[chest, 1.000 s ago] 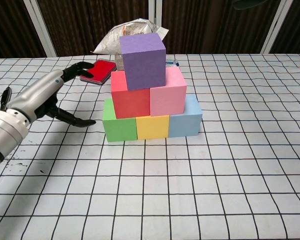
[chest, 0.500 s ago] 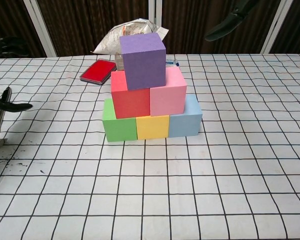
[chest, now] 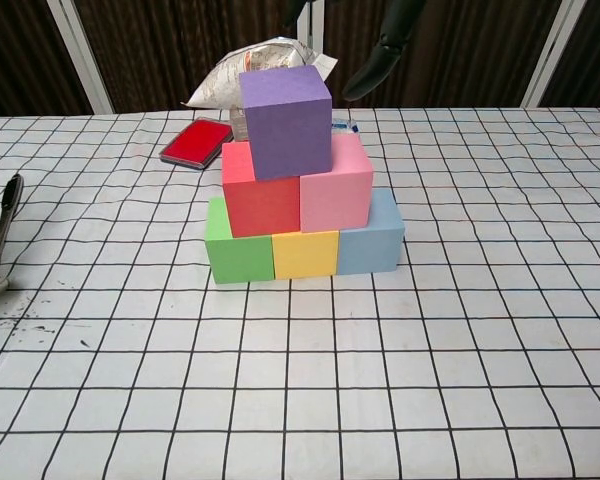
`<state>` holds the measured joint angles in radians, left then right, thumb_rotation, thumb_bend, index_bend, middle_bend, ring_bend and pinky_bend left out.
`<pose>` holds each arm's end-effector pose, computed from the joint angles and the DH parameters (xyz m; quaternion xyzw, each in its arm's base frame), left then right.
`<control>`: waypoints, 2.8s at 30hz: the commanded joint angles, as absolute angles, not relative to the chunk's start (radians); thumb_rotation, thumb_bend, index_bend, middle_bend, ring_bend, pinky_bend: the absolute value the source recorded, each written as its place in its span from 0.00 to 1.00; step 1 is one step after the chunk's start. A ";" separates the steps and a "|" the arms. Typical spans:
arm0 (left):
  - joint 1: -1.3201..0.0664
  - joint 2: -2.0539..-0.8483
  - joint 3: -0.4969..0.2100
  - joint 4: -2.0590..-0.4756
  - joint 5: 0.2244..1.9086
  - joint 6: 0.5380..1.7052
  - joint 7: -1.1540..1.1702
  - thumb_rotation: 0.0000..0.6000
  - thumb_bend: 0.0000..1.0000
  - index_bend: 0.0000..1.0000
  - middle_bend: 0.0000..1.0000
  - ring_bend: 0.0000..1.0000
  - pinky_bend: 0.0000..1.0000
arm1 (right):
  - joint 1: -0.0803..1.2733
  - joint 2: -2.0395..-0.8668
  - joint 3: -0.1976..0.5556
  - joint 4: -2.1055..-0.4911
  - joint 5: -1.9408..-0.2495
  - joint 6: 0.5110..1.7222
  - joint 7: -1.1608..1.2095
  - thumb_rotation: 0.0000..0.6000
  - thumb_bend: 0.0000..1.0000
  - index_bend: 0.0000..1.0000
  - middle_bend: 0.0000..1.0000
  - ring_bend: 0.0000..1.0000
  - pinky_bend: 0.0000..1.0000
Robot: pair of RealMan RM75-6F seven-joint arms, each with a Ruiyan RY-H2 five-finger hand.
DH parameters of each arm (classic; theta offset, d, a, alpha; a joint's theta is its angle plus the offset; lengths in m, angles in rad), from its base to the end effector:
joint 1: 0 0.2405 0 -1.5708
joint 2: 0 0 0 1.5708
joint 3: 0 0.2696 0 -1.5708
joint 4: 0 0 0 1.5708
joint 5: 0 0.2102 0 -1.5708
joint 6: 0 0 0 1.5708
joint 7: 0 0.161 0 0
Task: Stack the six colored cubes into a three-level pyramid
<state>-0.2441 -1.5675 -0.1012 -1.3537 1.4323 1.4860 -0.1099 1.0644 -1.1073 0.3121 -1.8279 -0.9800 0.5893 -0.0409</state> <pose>-0.2866 0.2565 0.0450 -0.5308 -0.4411 -0.5111 0.5123 -0.0117 -0.3855 0.0698 0.7945 -0.4017 0.3902 0.2347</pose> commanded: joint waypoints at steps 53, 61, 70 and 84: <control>-0.202 -1.549 -0.106 -1.324 1.480 1.498 -0.294 1.00 0.00 0.08 0.12 0.00 0.01 | 1.448 -1.197 0.196 -1.987 -0.235 0.973 -0.545 1.00 0.07 0.00 0.49 0.02 0.00; -0.199 -1.551 -0.107 -1.313 1.479 1.498 -0.308 1.00 0.00 0.08 0.12 0.00 0.01 | 1.472 -1.244 0.211 -1.966 -0.161 1.027 -0.593 1.00 0.09 0.00 0.48 0.02 0.00; -0.199 -1.552 -0.107 -1.308 1.481 1.496 -0.312 1.00 0.00 0.08 0.12 0.00 0.01 | 1.467 -1.265 0.218 -1.952 -0.156 1.026 -0.618 1.00 0.09 0.00 0.47 0.02 0.00; -0.202 -1.551 -0.110 -1.306 1.478 1.486 -0.314 1.00 0.00 0.08 0.12 0.00 0.01 | 1.428 -1.273 0.217 -1.939 -0.242 1.005 -0.617 1.00 0.09 0.00 0.47 0.02 0.00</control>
<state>-0.2021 -1.5512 -0.1100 -1.3061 1.4784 1.4865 -0.3141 1.4304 -1.2728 0.2179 -1.9390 -0.2392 1.0070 -0.6190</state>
